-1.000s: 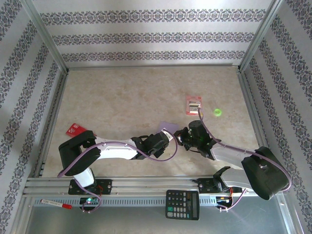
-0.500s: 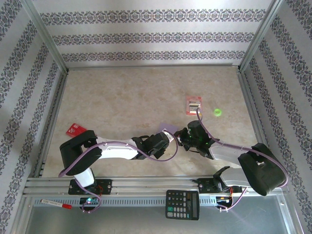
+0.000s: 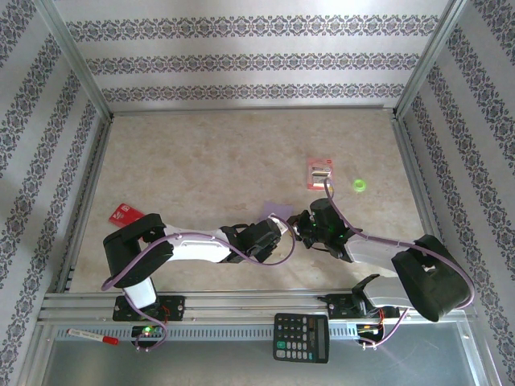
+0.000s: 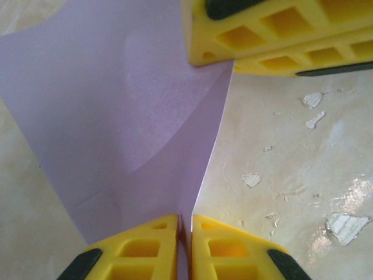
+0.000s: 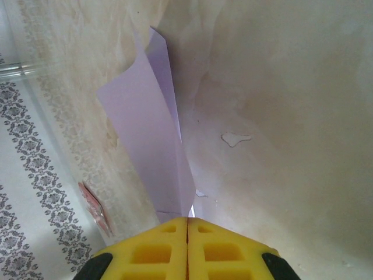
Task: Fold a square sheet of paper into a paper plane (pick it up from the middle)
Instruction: Fold the wing for the fifth time at the center of the table.
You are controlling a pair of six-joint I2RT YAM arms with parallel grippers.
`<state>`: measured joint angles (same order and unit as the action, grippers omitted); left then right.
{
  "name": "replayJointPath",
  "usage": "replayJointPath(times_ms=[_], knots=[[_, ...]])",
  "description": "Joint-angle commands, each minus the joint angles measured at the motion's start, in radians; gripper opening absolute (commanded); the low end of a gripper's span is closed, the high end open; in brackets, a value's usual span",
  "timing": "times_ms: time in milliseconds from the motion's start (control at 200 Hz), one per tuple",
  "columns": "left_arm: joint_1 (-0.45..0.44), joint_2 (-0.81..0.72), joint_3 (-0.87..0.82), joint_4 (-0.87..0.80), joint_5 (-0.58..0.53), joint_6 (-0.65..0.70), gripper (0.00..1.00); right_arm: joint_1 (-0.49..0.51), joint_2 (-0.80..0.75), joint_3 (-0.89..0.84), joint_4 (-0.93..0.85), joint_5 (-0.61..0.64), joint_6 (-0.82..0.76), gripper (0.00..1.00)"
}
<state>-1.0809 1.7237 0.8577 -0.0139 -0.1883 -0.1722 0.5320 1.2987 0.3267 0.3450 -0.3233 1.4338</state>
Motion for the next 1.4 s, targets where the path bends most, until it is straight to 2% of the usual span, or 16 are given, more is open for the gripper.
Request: replayJointPath(times_ms=[0,170,225,325,530,859,1099,1394], knots=[[-0.015,-0.006,0.005,-0.005,-0.014,-0.046,0.10,-0.017,0.007,0.011,0.013,-0.021,-0.025,0.10],[0.001,-0.019,-0.007,0.009,0.033,-0.090,0.03,-0.044,-0.010,0.011,-0.004,-0.048,-0.057,0.20],[0.015,-0.025,-0.011,0.012,0.066,-0.112,0.00,-0.054,-0.024,0.044,-0.027,-0.054,-0.080,0.24],[0.050,-0.047,-0.033,0.037,0.161,-0.170,0.00,-0.076,-0.060,0.067,-0.090,-0.068,-0.143,0.28],[0.140,-0.087,-0.107,0.139,0.390,-0.338,0.00,-0.117,-0.140,0.142,-0.291,-0.088,-0.357,0.32],[0.218,-0.152,-0.221,0.345,0.591,-0.566,0.00,-0.145,-0.115,0.296,-0.562,-0.096,-0.707,0.36],[0.238,-0.136,-0.273,0.474,0.628,-0.680,0.00,-0.102,-0.074,0.358,-0.604,-0.087,-0.823,0.45],[0.245,-0.095,-0.369,0.722,0.647,-0.834,0.00,0.001,-0.007,0.387,-0.590,-0.033,-0.877,0.40]])
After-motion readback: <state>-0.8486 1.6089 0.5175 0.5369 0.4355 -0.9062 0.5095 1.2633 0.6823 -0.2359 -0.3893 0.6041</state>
